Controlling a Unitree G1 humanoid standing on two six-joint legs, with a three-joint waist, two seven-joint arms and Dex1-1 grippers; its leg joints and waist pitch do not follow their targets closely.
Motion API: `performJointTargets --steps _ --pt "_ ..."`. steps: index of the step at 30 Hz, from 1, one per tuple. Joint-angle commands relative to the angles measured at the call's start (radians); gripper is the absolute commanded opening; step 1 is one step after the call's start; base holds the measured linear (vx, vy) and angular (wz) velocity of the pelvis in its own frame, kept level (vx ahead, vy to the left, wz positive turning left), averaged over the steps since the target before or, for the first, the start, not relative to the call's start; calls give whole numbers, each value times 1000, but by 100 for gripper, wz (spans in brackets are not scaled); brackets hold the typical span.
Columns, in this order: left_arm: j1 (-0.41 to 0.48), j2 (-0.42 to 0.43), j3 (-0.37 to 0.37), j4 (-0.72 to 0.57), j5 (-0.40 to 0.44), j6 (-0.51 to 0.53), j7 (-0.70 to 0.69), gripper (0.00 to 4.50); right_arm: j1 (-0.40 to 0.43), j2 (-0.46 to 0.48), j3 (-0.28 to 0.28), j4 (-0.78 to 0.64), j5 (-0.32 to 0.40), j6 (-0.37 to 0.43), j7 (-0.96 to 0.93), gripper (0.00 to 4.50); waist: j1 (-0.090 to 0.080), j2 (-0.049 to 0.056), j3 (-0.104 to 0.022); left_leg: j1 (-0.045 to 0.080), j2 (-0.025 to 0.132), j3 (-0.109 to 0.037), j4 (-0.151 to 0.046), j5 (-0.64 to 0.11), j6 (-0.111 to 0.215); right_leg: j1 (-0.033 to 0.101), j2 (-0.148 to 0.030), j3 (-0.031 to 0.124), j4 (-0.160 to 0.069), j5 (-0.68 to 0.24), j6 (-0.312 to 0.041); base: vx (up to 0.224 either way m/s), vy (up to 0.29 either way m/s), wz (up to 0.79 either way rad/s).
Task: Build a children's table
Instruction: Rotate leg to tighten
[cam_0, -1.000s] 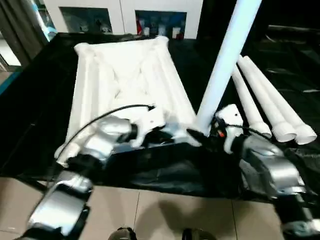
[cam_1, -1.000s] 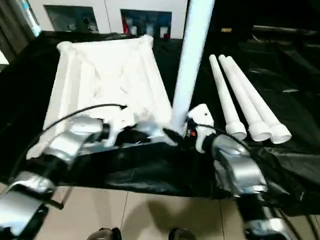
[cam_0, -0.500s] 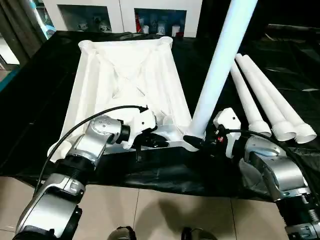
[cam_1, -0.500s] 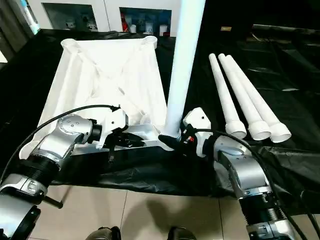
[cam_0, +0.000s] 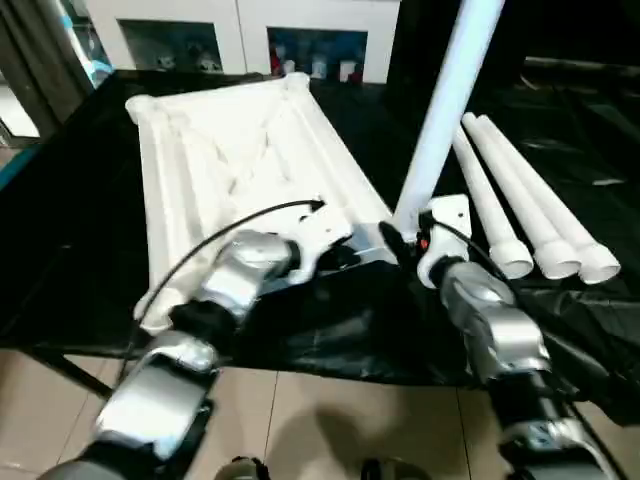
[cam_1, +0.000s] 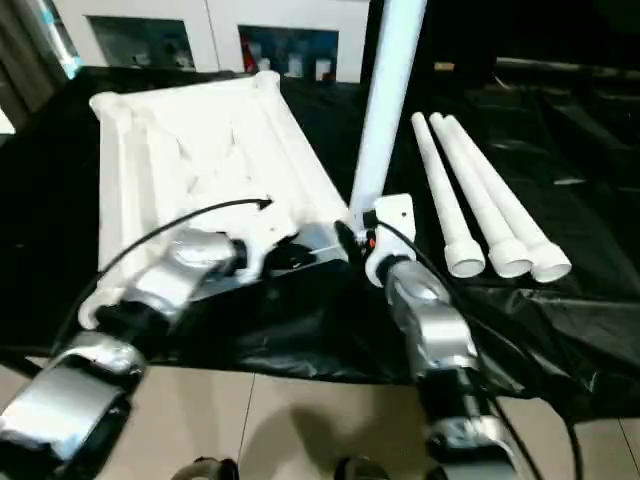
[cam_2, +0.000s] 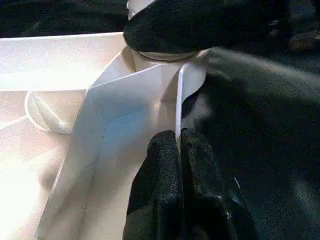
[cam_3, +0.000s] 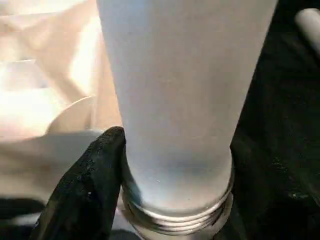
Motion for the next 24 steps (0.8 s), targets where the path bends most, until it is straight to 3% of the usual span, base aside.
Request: performJointTargets --steps 1,3,4,7,13,14,18,21,24 --pt "-11 -30 15 9 -23 -14 28 0 38 11 31 76 -17 30 8 272 -1 -8 -63 14 28 -11 -73 -256 20 40 -63 45 -97 -338 -175 0 0 0" --pt "-14 -37 15 24 -19 -34 13 0 32 11 34 62 -11 1 43 272 1 -5 -67 13 28 -11 -74 -229 34 43 -63 46 -93 -285 -180 0 0 0" --pt "-13 -32 16 24 -19 -42 -1 0 34 2 36 49 -2 -13 64 328 0 -7 -67 10 29 -11 -74 -211 43 45 -61 46 -90 -245 -187 0 0 0" --pt "0 -8 18 4 -32 -62 -61 0 40 -34 39 19 8 -41 118 354 1 -9 -66 10 27 -9 -71 -207 62 46 -61 48 -89 -226 -205 0 0 0" --pt "48 71 8 -71 -70 -93 -229 0 68 -150 67 -64 33 -50 324 354 4 -14 -72 0 29 -8 -64 -128 116 56 -61 47 -73 -105 -237 0 0 0" --pt "69 110 2 -105 -79 -98 -295 0 86 -204 84 -109 48 -43 421 354 3 -14 -71 2 30 -6 -63 -114 129 52 -59 47 -69 -69 -252 0 0 0" --pt "100 174 2 -157 -110 -99 -416 0 108 -284 95 -168 92 -22 568 354 6 -9 -75 0 36 -7 -59 -72 168 55 -59 46 -55 30 -282 0 0 0" --pt "116 206 0 -192 -127 -87 -475 0 119 -321 110 -196 105 -14 635 354 8 -10 -81 -1 38 -5 -54 -48 180 56 -58 46 -46 83 -303 0 0 0" --pt "131 239 2 -215 -130 -74 -517 0 125 -348 128 -210 106 -7 687 354 9 -9 -76 0 39 0 -54 -59 184 49 -58 45 -48 67 -306 0 0 0"
